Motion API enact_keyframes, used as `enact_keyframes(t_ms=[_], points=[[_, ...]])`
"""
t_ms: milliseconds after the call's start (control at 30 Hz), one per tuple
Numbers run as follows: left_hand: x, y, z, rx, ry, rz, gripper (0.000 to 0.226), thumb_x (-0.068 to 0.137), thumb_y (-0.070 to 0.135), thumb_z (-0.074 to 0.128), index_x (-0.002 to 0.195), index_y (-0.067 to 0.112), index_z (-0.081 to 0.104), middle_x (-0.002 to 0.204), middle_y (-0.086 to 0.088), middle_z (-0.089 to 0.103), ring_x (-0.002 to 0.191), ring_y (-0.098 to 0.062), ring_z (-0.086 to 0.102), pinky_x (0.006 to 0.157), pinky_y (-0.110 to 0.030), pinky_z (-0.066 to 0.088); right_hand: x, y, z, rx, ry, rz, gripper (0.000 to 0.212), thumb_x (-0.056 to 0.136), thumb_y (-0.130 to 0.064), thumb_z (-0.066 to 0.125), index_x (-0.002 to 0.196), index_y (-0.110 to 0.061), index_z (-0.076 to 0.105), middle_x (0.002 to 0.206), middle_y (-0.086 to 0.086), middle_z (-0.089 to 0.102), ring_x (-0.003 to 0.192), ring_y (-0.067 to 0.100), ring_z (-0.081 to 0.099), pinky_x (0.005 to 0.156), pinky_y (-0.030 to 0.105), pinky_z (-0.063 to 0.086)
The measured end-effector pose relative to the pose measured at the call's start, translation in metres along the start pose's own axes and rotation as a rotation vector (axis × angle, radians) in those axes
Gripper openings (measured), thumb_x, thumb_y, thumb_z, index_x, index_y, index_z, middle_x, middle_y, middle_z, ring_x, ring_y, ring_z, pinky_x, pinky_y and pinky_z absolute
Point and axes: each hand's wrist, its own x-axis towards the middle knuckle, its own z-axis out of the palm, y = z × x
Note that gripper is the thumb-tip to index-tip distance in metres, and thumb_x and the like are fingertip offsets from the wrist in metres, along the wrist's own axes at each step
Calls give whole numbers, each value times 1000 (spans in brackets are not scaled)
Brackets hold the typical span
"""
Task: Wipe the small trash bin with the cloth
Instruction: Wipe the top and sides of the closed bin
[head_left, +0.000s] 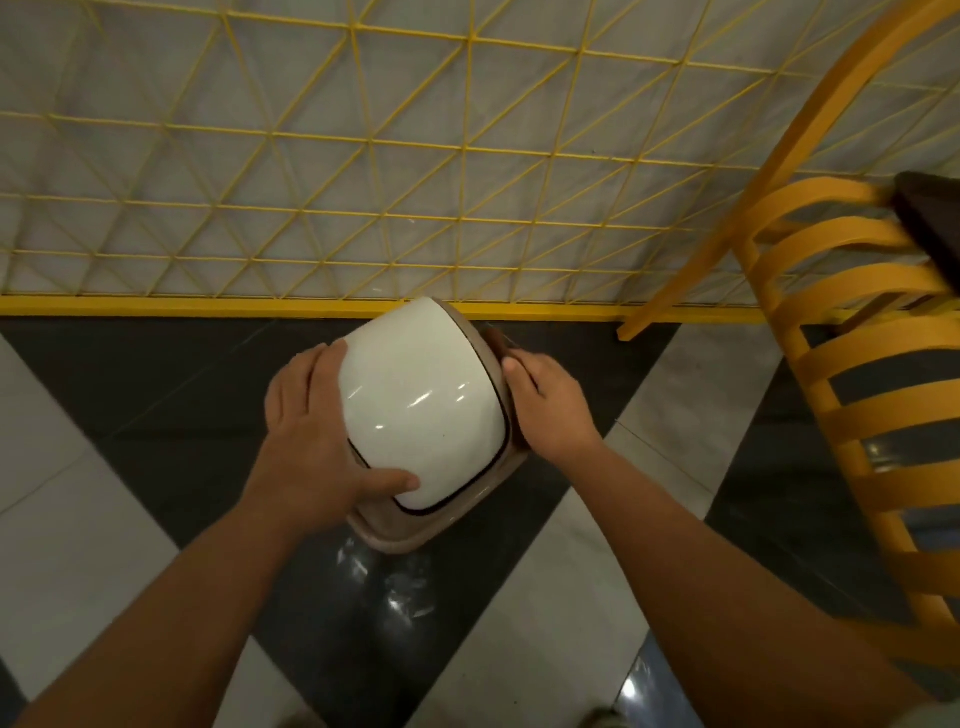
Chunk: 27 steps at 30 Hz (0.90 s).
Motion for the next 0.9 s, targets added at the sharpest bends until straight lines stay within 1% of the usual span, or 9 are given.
enact_keyframes(t_ms=[200,267,333,433,500,600,700,800,900], points=[[5,-2,-6,-23,-98,60,138,43,42,92,150,31,6,150,11,7,141,-15,4,114,-44,20,-58,28,6,-24,108,87,31,100,-31,37,124,-25,57,111,-10,52,99,1,46,90,19,38],[7,-3,-8,-15,-119,73,139,42,42,92,150,31,6,150,10,6,141,-16,4,114,-44,21,-74,37,4,-114,94,93,29,100,-30,40,122,-26,58,114,-7,55,96,-2,46,88,9,35],[8,-2,-10,-13,-132,88,139,42,43,92,150,31,5,151,9,6,140,-15,4,113,-44,23,-93,42,2,-163,56,52,23,98,-29,42,116,-34,56,111,-11,54,88,-7,46,80,0,31],[10,-3,-11,-13,-148,125,141,41,48,91,149,31,3,150,10,5,139,-12,3,114,-42,22,-113,39,-5,-161,-26,-83,22,97,-23,47,105,-43,52,101,-24,48,89,-16,45,83,-1,33],[11,-7,-13,-2,-177,147,144,40,53,89,150,31,-1,151,14,1,142,-10,0,116,-41,18,-105,32,-11,-115,20,-70,20,96,-25,47,106,-40,56,98,-26,49,91,-13,48,87,7,39],[6,-12,-12,-47,-138,139,155,34,66,83,149,32,-15,158,14,-12,146,-10,-11,120,-42,7,-75,11,-21,93,198,7,22,97,-37,43,115,-38,55,107,-19,52,100,0,54,87,34,53],[-6,-15,0,-300,31,-31,161,26,71,81,150,33,-14,160,12,-12,147,-11,-10,119,-41,5,-40,-21,-22,139,235,-144,32,97,-35,44,128,-34,52,121,-17,49,112,0,47,96,33,46],[-13,-25,14,-507,4,-45,149,32,62,86,150,41,-2,159,15,5,146,-9,10,117,-44,22,-15,-43,-5,-36,187,-229,36,97,-36,42,131,-28,51,131,-9,50,119,9,40,101,34,37],[-11,-36,16,-543,0,-34,145,33,57,87,149,42,2,158,15,10,143,-4,17,114,-35,27,-19,-58,23,-221,208,-325,38,95,-34,38,126,-23,57,131,-2,53,117,19,38,99,37,33]])
